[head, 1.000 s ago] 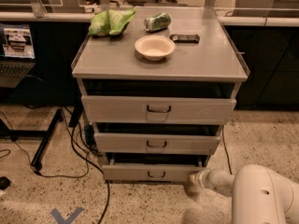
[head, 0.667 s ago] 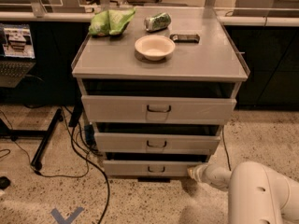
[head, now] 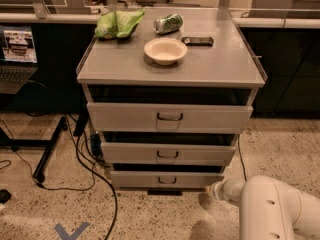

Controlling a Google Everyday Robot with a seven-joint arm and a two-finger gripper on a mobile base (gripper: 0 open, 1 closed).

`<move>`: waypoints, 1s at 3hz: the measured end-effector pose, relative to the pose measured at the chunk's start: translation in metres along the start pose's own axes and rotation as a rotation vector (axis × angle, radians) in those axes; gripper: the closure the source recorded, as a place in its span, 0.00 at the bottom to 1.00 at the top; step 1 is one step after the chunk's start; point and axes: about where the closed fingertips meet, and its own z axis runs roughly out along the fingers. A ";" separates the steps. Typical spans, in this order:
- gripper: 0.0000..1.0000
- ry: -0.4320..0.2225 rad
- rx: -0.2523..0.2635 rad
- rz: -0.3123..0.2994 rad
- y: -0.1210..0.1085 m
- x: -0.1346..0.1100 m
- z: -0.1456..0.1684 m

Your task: Close bottom drawer

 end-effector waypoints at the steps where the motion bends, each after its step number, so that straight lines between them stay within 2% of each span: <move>1: 1.00 0.043 0.002 0.098 -0.015 0.053 -0.007; 2: 1.00 0.058 0.016 0.166 -0.022 0.092 -0.022; 3: 0.86 0.064 0.016 0.176 -0.022 0.101 -0.025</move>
Offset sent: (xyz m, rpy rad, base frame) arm -0.1340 -0.0667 -0.0445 0.0703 0.1306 -0.2204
